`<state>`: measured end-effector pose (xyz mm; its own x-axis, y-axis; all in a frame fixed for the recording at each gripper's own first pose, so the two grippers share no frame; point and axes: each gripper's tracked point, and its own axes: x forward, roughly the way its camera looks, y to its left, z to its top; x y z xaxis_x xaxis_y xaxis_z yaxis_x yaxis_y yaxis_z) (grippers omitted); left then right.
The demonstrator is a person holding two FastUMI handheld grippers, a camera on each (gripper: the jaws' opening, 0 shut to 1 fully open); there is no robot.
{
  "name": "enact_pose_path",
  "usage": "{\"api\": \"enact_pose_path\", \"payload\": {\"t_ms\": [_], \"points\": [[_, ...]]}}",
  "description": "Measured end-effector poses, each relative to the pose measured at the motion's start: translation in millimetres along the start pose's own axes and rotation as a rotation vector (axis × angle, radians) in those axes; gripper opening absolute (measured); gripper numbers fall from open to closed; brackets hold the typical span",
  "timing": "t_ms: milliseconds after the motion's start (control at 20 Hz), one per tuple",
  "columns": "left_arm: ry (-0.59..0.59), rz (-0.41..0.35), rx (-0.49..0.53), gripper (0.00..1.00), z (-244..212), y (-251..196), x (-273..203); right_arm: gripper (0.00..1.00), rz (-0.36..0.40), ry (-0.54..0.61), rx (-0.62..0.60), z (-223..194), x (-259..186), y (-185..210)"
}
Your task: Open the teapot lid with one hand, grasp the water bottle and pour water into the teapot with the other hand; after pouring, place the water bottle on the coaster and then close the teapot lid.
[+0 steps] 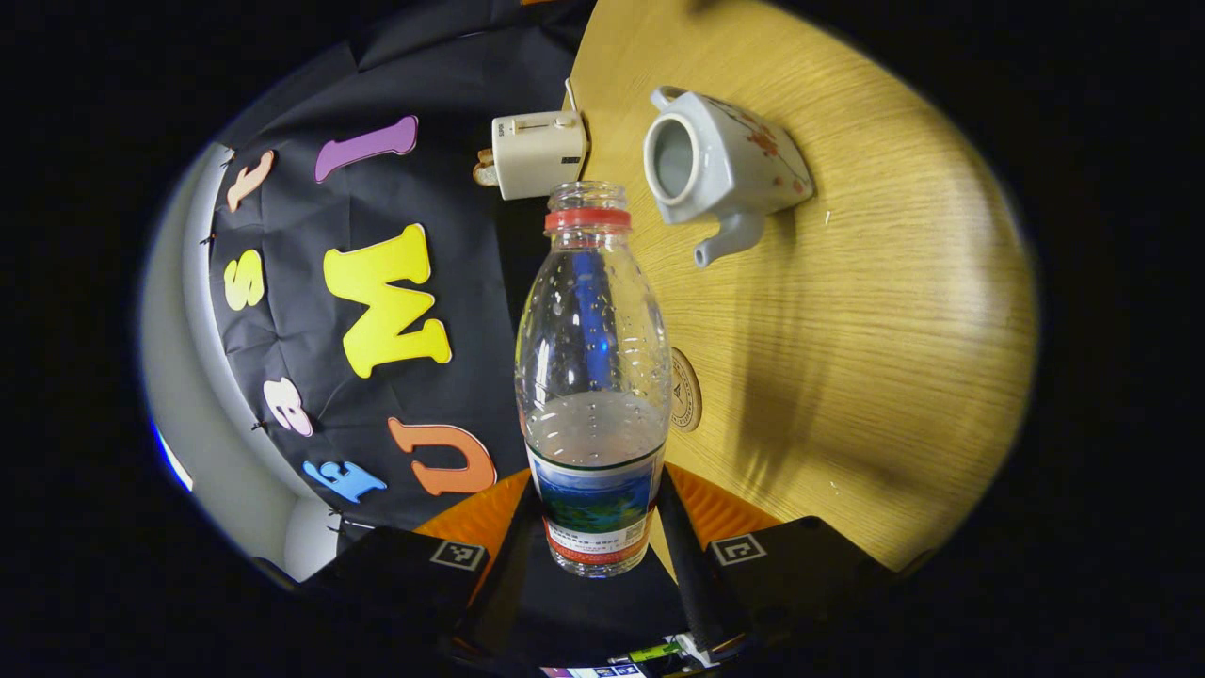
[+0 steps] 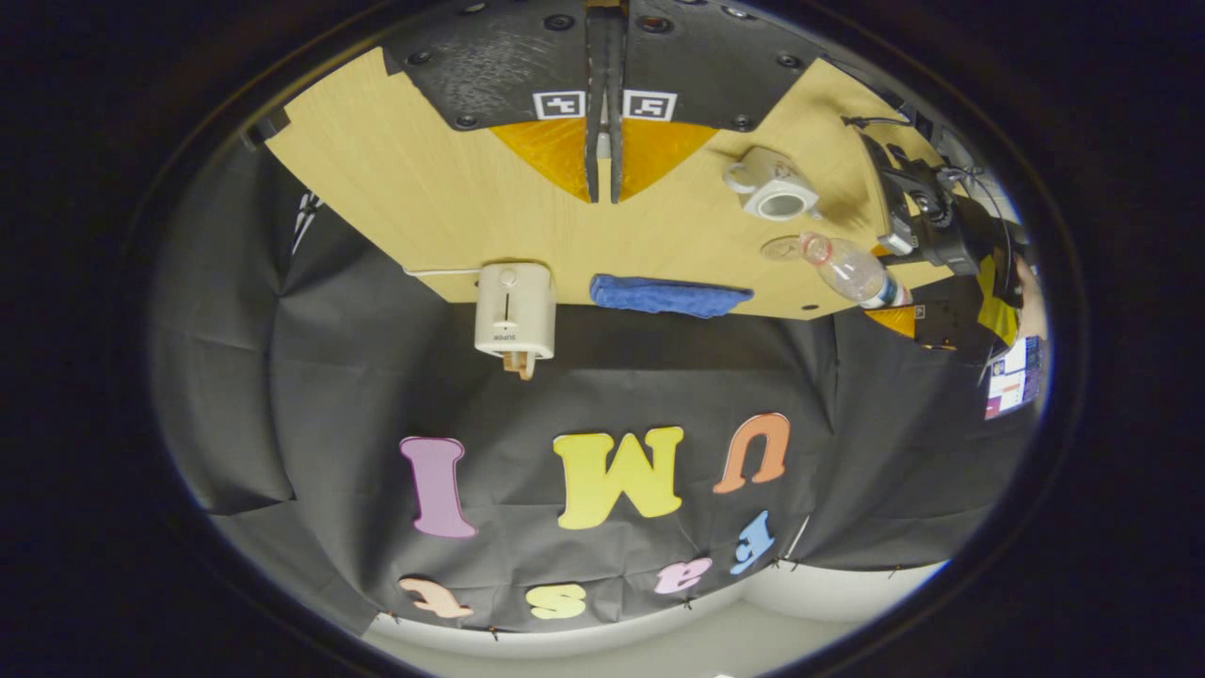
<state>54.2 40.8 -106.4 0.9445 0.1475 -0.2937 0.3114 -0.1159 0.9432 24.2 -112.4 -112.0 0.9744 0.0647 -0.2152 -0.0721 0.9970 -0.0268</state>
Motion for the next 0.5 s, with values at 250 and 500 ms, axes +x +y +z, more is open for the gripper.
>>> {"api": "enact_pose_path", "payload": {"t_ms": [250,500], "points": [[0.001,0.018,0.056,0.72,2,8,6,0.0,0.005,-0.002,0.0,1,1,2],[-0.004,0.044,0.118,0.72,6,14,8,0.0,0.01,-0.002,0.001,0,0,5]]}}
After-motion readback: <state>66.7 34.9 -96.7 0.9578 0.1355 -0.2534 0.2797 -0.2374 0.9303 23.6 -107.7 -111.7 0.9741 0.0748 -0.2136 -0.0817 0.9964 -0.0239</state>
